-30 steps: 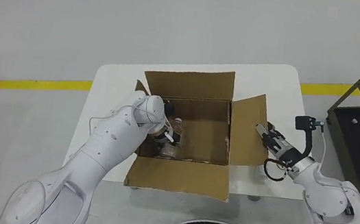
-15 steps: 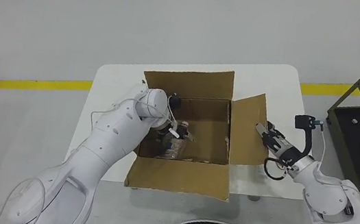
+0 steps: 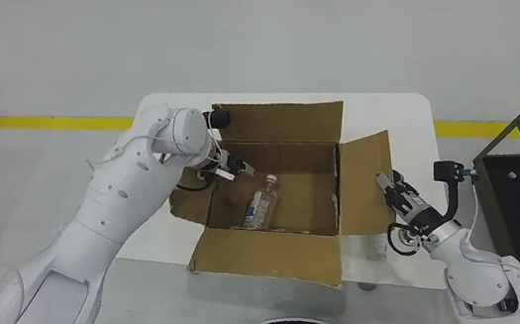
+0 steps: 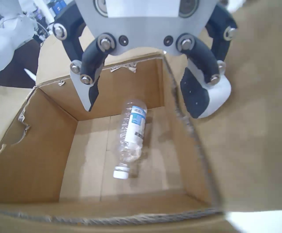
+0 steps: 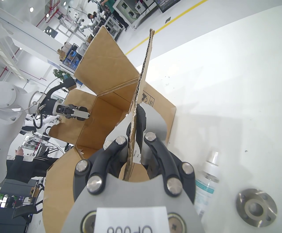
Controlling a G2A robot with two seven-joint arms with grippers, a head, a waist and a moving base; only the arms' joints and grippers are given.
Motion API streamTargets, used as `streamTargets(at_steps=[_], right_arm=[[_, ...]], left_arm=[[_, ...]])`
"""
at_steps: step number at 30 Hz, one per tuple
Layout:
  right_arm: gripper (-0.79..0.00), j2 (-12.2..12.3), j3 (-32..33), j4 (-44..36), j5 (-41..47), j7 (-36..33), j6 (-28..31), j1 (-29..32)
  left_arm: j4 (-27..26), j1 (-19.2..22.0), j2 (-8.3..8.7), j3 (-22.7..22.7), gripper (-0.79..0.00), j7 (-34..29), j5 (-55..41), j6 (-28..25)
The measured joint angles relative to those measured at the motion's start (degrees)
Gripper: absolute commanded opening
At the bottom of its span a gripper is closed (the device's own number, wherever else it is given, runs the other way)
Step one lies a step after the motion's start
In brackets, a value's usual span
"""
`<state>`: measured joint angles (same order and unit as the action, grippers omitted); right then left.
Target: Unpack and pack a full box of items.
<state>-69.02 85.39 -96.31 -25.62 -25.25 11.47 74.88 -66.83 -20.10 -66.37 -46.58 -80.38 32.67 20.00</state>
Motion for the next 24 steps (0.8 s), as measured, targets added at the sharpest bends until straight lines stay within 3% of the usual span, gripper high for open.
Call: streamTargets(at_steps=[6,8,9,10,11,17,24], right_arm=[[-0.736,0.07,-0.59,0.39,-0.30,-0.19,-0.18,-0.54],[-0.619,0.07,-0.94,0.53,-0.69,-0.12,-0.18,-0.67],[-0.462,0.08,-1.10,0.61,-0.89,-0.05,-0.19,-0.73],[-0.139,0.09,-1.18,0.65,-0.99,0.00,-0.24,-0.77],[-0.006,0.10,-1.22,0.66,-1.08,0.06,-0.30,-0.80],[0.000,0.43,0.25,-1.48,-3.35,1.46,-0.20,-0.27],[0.000,1.78,5.79,-7.85,-15.14,-0.10,0.57,3.65]], left_arm=[[-8.75,-5.97,4.49,-10.02,0.000,-2.19,5.74,1.80],[-10.35,-7.89,5.38,-12.30,0.000,-2.06,6.76,1.85],[-11.41,-9.01,5.85,-13.59,0.000,-1.93,7.12,1.97],[-12.25,-9.78,6.14,-14.42,0.000,-1.83,7.26,2.08],[-13.18,-10.47,6.38,-15.12,0.000,-1.73,7.37,2.17],[-20.42,-13.42,7.14,-17.80,0.000,0.31,7.79,4.21],[-24.14,-15.19,7.66,-20.56,0.000,2.96,8.47,6.63]])
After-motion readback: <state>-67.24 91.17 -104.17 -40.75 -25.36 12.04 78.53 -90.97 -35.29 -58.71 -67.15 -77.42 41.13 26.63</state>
